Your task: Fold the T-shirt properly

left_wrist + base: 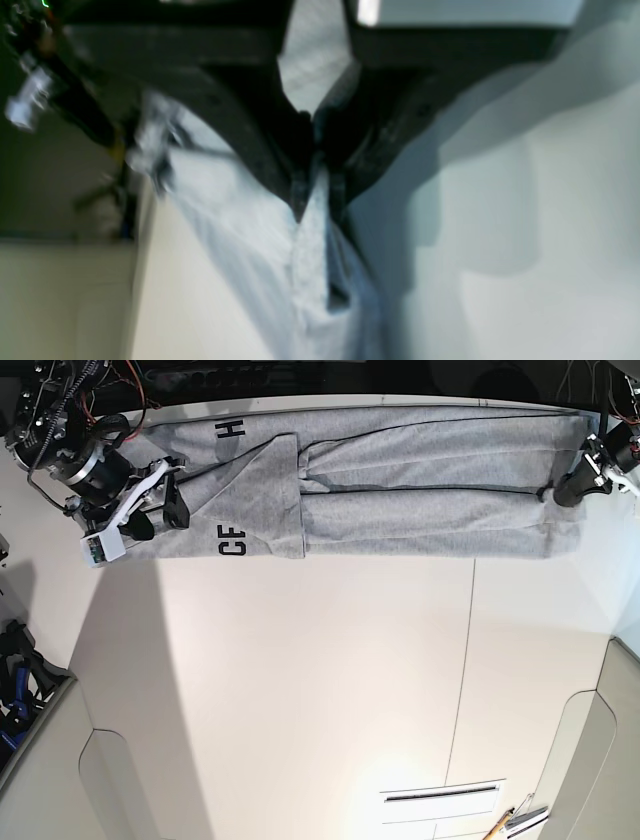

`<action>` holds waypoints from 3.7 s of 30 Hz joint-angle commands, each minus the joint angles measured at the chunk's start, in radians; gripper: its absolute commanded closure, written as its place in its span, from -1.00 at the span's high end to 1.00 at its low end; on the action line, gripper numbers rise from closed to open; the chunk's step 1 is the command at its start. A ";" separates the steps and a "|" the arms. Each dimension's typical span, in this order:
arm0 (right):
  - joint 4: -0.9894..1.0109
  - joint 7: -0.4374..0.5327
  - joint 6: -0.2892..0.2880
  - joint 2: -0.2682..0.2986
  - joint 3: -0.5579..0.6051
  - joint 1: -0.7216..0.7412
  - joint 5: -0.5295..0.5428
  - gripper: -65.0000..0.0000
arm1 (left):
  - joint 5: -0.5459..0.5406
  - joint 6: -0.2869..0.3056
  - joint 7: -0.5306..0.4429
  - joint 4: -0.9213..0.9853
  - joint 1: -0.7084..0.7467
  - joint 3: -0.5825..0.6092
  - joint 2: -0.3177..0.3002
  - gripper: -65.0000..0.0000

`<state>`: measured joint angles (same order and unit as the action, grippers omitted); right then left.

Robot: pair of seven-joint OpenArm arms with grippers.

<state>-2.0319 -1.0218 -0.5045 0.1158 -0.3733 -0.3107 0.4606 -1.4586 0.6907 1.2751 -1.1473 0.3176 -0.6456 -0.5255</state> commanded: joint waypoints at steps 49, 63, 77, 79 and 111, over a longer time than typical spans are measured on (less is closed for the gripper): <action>-0.020 0.027 0.037 0.006 -0.237 0.002 -0.023 0.00 | -0.025 0.007 0.021 -0.592 -0.082 0.529 0.382 0.02; -0.020 0.035 0.037 0.005 -0.237 0.003 -0.023 0.00 | -0.025 0.007 -0.007 -0.761 0.018 0.270 0.299 0.02; -0.020 0.034 0.037 0.005 -0.237 0.002 -0.023 0.00 | 0.286 0.007 -0.167 -0.761 -0.066 0.676 0.365 0.02; -0.020 0.034 0.037 0.005 -0.237 0.002 -0.023 0.00 | 0.404 0.007 -0.207 -0.761 -0.079 0.719 0.365 0.02; -0.020 0.035 0.037 0.005 -0.237 0.002 0.003 0.00 | 0.482 -0.015 -0.231 -0.678 -0.067 0.468 0.296 0.02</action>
<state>-2.0319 -1.0103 -0.4702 0.1131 -0.6056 -0.3130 0.4488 -0.9539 0.6762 1.0607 -1.8099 0.2619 -0.1753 -0.2245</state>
